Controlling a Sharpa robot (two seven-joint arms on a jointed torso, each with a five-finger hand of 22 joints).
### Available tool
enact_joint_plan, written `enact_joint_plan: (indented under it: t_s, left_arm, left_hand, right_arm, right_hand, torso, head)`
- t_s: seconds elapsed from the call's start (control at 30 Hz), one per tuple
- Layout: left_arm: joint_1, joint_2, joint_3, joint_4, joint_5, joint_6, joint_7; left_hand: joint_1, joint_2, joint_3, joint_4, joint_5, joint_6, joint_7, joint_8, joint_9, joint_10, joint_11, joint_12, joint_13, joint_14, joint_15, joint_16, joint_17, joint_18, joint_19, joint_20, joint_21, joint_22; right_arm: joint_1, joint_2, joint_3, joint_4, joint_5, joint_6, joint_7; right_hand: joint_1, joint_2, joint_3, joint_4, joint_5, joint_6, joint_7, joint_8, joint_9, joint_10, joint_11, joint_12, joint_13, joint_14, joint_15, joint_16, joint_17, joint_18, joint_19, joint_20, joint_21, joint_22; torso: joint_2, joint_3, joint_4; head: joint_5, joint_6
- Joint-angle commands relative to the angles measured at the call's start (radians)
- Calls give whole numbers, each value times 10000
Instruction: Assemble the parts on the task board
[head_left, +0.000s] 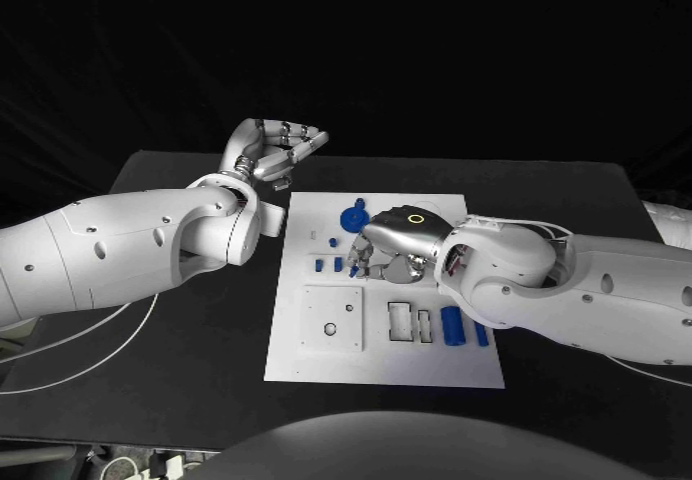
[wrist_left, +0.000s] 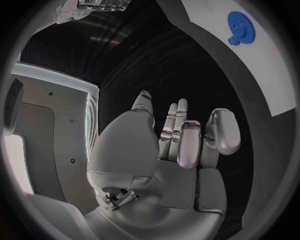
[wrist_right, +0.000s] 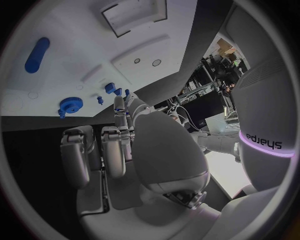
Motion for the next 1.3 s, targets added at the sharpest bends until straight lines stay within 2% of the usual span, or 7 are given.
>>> enact_joint_plan:
  t_s: [0.03,0.37,0.6,0.67,0.83,0.9,1.3]
  left_arm:
    - [-3,-6,7,44,-190,174,81]
    - [-2,-70,8,105,-217,167,107]
    - [-2,-113,9,135,-224,160,125]
    - [-2,-114,9,138,-234,156,123]
    - [-1,-118,9,169,-255,153,122]
    - [-1,-128,9,178,-261,149,122]
    - [0,-155,10,181,-273,143,120]
  left_hand:
    - [-1,97,60,1,52,-21,-3,-58,-17,-2,1,-58,-17,29,-9,-56,109,81,13,-34,-57,1488]
    - [17,114,62,0,54,-36,1,-68,-21,-12,5,-65,-18,27,-7,-61,103,79,18,-33,-58,1489]
    - [28,125,63,0,57,-45,4,-74,-23,-20,7,-70,-19,18,-5,-77,82,83,7,-33,-79,1482]
    - [28,125,63,0,57,-45,4,-74,-23,-20,7,-70,-19,18,-5,-77,82,83,7,-33,-79,1482]
    - [28,125,63,0,57,-45,4,-74,-23,-20,7,-70,-19,18,-5,-77,82,83,7,-33,-79,1482]
    - [28,125,63,0,57,-45,4,-74,-23,-20,7,-70,-19,18,-5,-77,82,83,7,-33,-79,1482]
    - [51,148,65,-1,61,-57,9,-82,-27,-33,11,-78,-21,5,-2,-100,50,89,-8,-32,-109,1472]
  right_arm:
    - [-58,56,2,-7,-297,565,184]
    - [-282,184,2,-90,-297,1028,233]
    - [-443,297,1,-202,-236,1012,211]
    - [-463,344,1,-240,-213,1052,201]
    - [-537,446,1,-302,-181,1123,204]
    - [-554,482,1,-332,-180,1142,212]
    - [-629,605,0,-437,-250,1320,181]
  right_hand:
    - [5,-80,24,11,23,23,15,-2,91,-48,51,-36,-10,1042,65,41,2630,-141,1068,51,45,2631]
    - [1,-102,29,5,22,8,21,-19,87,-74,57,-39,-11,1042,71,41,2630,-141,1068,59,45,2631]
    - [-6,-107,36,7,24,-5,28,-32,84,-93,63,-39,-11,1042,74,41,2630,-141,1068,64,45,2631]
    - [-8,-105,39,9,26,-6,30,-34,83,-93,66,-37,-10,1042,76,41,2630,-141,1068,65,45,2631]
    - [-8,-105,39,9,26,-6,30,-34,83,-93,66,-37,-10,1042,76,41,2630,-141,1068,65,45,2631]
    - [-8,-105,39,9,26,-6,30,-34,83,-93,66,-37,-10,1042,76,41,2630,-141,1068,65,45,2631]
    - [-22,-101,48,17,21,-15,45,-46,81,-101,79,-33,-8,1042,86,41,2630,-141,1068,72,45,2631]
  torso:
    - [25,1,-3]
    - [23,3,-7]
    - [9,8,-15]
    - [9,5,-26]
    - [17,2,15]
    - [14,8,-2]
    - [7,5,-7]
  head:
    - [-1,2]
    - [-72,2]
    - [-119,2]
    - [-117,2]
    - [-152,2]
    - [-135,2]
    - [-176,2]
